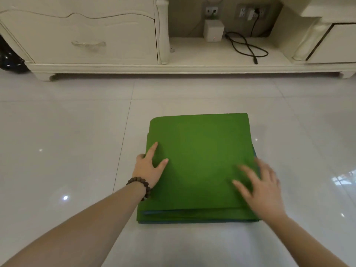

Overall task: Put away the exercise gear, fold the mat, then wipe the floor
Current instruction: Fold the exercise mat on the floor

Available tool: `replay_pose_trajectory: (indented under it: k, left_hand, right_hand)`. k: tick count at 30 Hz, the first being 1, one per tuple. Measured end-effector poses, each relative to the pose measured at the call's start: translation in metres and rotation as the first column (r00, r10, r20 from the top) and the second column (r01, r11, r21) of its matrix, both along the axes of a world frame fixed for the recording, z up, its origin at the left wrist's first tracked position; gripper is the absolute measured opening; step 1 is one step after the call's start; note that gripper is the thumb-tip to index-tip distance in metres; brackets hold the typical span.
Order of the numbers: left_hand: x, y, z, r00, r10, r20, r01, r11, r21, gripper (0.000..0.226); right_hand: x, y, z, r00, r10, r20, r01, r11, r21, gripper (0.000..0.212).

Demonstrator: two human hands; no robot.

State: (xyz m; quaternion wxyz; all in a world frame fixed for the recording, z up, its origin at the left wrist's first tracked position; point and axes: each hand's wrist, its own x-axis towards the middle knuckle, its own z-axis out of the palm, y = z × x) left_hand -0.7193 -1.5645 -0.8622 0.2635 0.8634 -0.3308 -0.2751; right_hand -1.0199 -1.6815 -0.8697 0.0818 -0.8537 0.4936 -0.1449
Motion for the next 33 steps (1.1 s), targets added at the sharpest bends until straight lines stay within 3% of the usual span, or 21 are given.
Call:
replay_pose_trajectory:
  k: [2, 4, 9, 13, 16, 18, 20, 22, 25, 27, 30, 33]
  left_hand:
    - [-0.001, 0.000, -0.002, 0.999, 0.038, 0.004, -0.038, 0.999, -0.039, 0.069]
    - [-0.003, 0.003, 0.001, 0.998, 0.056, 0.037, -0.053, 0.996, -0.070, 0.068]
    - [-0.006, 0.015, -0.003, 0.987, 0.080, 0.137, -0.078, 0.997, -0.021, 0.063]
    - [-0.005, 0.011, -0.018, 0.986, -0.048, 0.161, 0.018, 0.983, 0.185, 0.062]
    - [-0.007, 0.006, -0.026, 0.900, -0.142, 0.411, 0.042, 0.969, 0.244, 0.062]
    - [-0.005, -0.001, -0.030, 0.845, -0.183, 0.502, 0.095, 0.976, 0.197, 0.064]
    - [0.004, -0.019, -0.031, 0.816, -0.235, 0.528, 0.168, 0.970, 0.173, 0.069]
    - [0.015, -0.045, -0.030, 0.782, -0.288, 0.552, 0.224, 0.957, 0.183, 0.077]
    - [0.027, -0.073, -0.035, 0.790, -0.333, 0.515, 0.259, 0.942, 0.213, 0.077]
    - [0.027, -0.080, -0.046, 0.799, -0.351, 0.489, 0.255, 0.933, 0.253, 0.076]
    - [0.027, -0.084, -0.062, 0.791, -0.373, 0.485, 0.244, 0.919, 0.309, 0.075]
    - [0.029, -0.087, -0.062, 0.798, -0.384, 0.464, 0.251, 0.912, 0.323, 0.075]
  right_hand:
    - [0.008, -0.029, 0.011, 0.958, -0.265, 0.106, 0.211, 0.909, 0.359, 0.066]
    - [0.011, -0.050, 0.015, 0.911, -0.377, 0.169, 0.198, 0.757, 0.622, 0.078]
    - [0.009, -0.031, 0.009, 0.943, -0.333, 0.023, 0.296, 0.867, 0.400, 0.067]
    - [0.012, -0.016, -0.016, 0.953, -0.262, -0.150, 0.302, 0.821, 0.485, 0.066]
    - [0.013, -0.020, -0.014, 0.942, -0.241, -0.231, 0.323, 0.836, 0.444, 0.065]
    - [0.020, -0.023, -0.007, 0.913, -0.235, -0.335, 0.329, 0.908, 0.259, 0.062]
    - [0.042, -0.028, 0.003, 0.942, -0.154, -0.298, 0.203, 0.969, 0.140, 0.058]
    - [0.084, -0.036, 0.010, 0.971, 0.038, -0.237, -0.017, 0.996, 0.090, 0.057]
    - [0.156, -0.057, 0.010, 0.911, 0.301, -0.281, -0.285, 0.954, 0.094, 0.053]
    - [0.195, -0.068, 0.000, 0.853, 0.379, -0.358, -0.365, 0.925, 0.110, 0.052]
    - [0.222, -0.071, -0.031, 0.832, 0.360, -0.422, -0.292, 0.931, 0.220, 0.051]
    - [0.229, -0.075, -0.040, 0.846, 0.370, -0.384, -0.256, 0.913, 0.317, 0.050]
